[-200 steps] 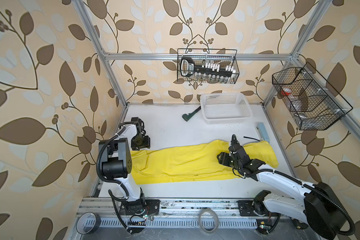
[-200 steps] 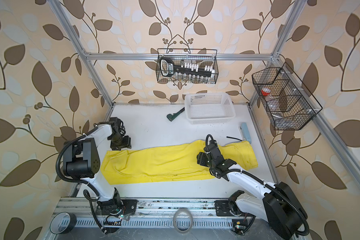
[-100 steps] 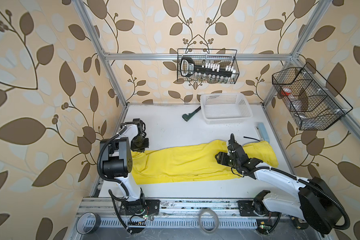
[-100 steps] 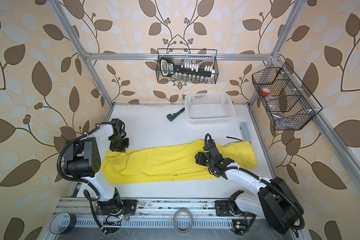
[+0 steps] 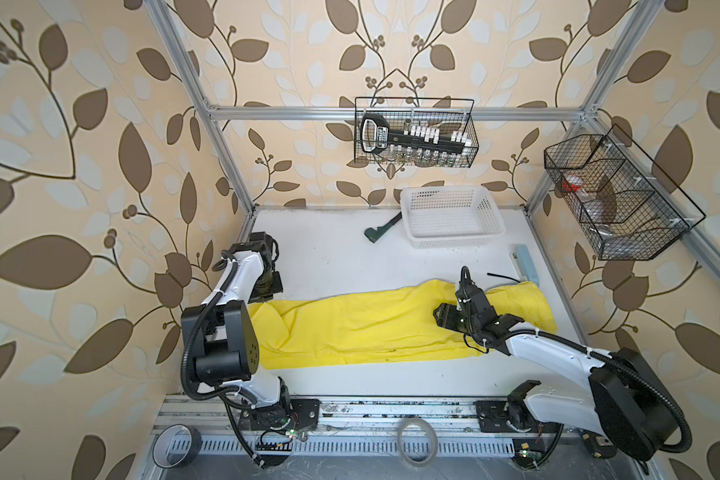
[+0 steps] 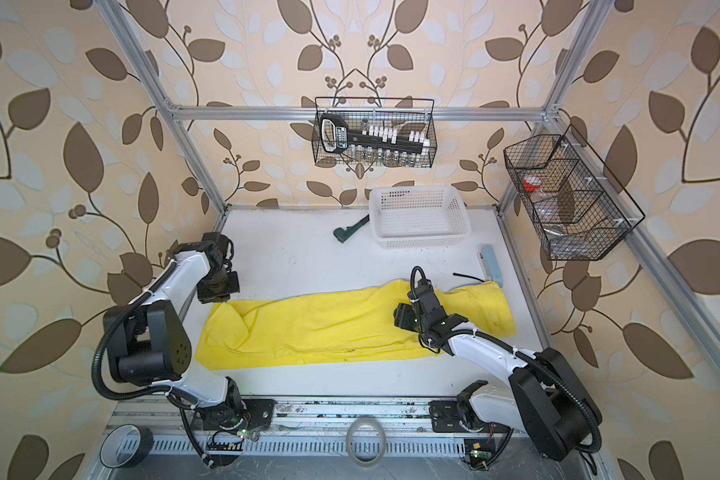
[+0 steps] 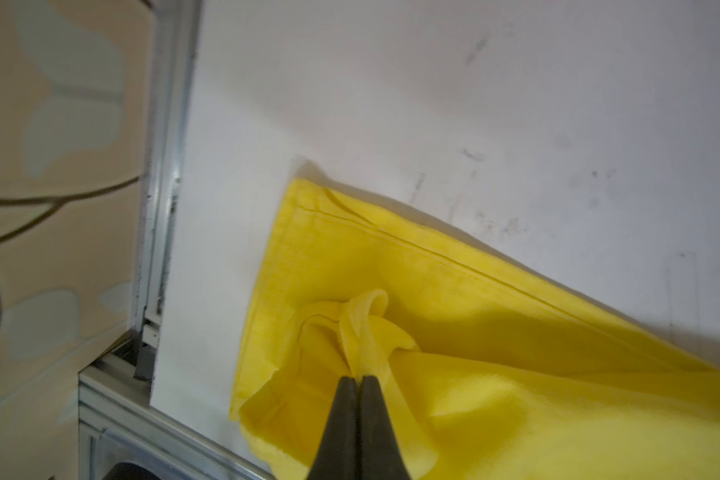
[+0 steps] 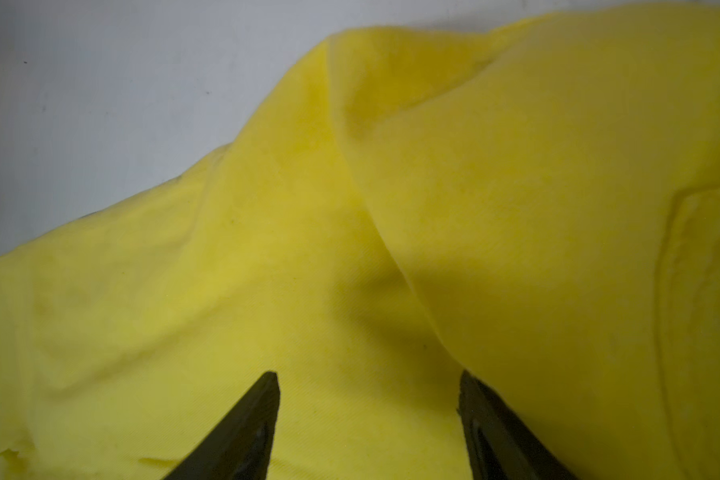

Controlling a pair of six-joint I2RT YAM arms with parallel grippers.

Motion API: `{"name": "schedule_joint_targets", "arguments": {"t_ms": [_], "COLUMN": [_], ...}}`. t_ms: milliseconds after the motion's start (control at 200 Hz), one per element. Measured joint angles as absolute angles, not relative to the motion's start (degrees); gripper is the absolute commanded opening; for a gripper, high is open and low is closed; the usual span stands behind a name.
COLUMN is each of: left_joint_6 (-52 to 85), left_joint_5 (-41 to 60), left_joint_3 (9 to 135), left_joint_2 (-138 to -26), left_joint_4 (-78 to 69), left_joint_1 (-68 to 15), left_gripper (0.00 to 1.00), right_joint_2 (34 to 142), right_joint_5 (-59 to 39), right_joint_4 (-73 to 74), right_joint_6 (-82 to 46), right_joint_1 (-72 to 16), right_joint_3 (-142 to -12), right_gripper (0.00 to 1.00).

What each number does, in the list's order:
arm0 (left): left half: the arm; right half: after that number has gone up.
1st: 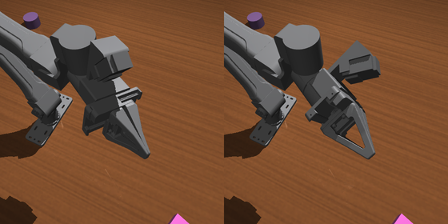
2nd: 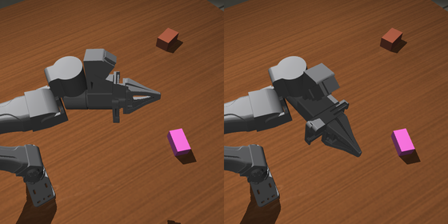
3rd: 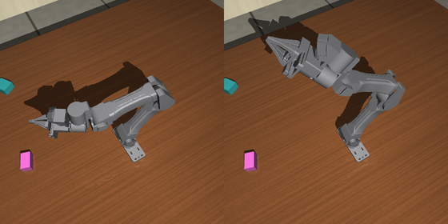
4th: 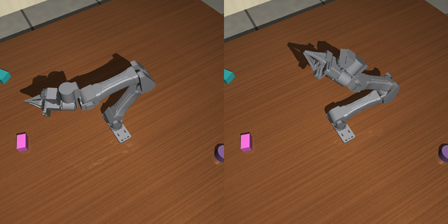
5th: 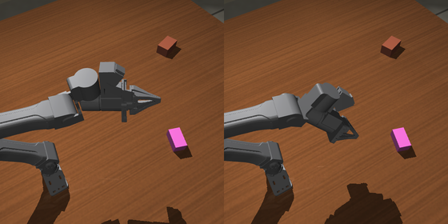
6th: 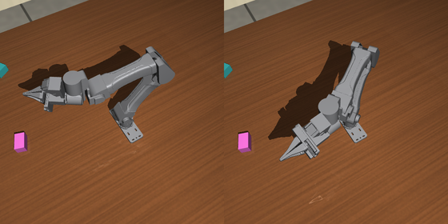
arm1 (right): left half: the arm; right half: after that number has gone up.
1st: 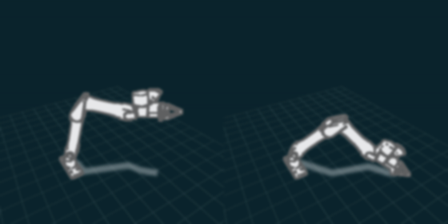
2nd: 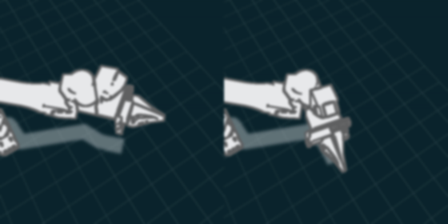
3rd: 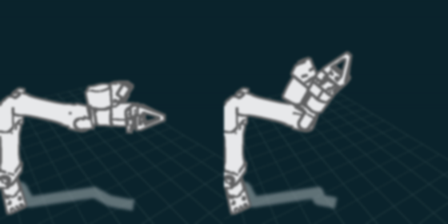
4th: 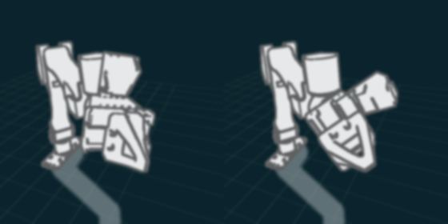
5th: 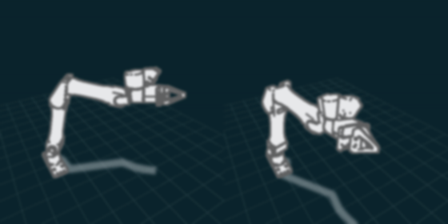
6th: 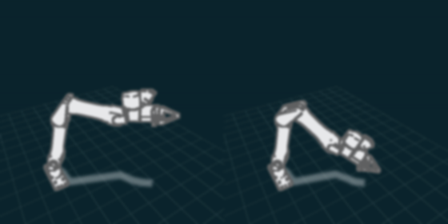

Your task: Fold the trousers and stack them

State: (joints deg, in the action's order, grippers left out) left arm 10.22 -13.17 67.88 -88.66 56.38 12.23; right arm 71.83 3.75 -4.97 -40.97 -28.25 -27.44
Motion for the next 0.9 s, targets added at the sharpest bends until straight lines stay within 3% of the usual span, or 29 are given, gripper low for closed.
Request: {"name": "schedule_joint_targets", "arguments": {"t_ms": [330, 540, 700, 810, 835, 870, 900], "left_joint_6": [14.90, 15.09, 15.27, 16.21, 16.08, 16.45, 16.56], "left_joint_5": [-24.58, -26.28, -27.62, -28.21, -28.56, -29.04, -29.23], "left_joint_3": [67.26, 66.24, 65.45, 65.43, 65.39, 65.34, 65.34], "left_joint_2": [-85.03, -83.09, -84.60, -89.69, -90.39, -90.87, -90.94], "left_joint_4": [57.69, 55.92, 55.83, 55.90, 55.92, 56.01, 56.07], "left_joint_1": [16.99, 17.37, 17.37, 17.37, 17.37, 17.43, 17.69], "left_gripper": [0.00, 0.00, 0.17, 0.36, 0.45, 0.65, 0.69], "right_joint_2": [73.67, 73.52, 73.52, 73.12, 72.93, 72.66, 72.34], "right_joint_5": [4.89, 5.13, 5.13, 4.97, 4.89, 4.75, 4.58], "right_joint_4": [-3.20, -1.98, -0.78, -0.62, -0.69, -0.86, -1.17], "right_joint_6": [-41.32, -41.54, -41.71, -41.76, -41.74, -41.74, -41.71], "right_joint_1": [-27.29, -27.29, -27.22, -27.07, -26.96, -26.79, -26.55], "right_joint_3": [-26.35, -25.74, -25.23, -24.99, -24.91, -24.82, -24.77], "right_gripper": [0.70, 0.69, 0.69, 0.70, 0.70, 0.69, 0.69]}}
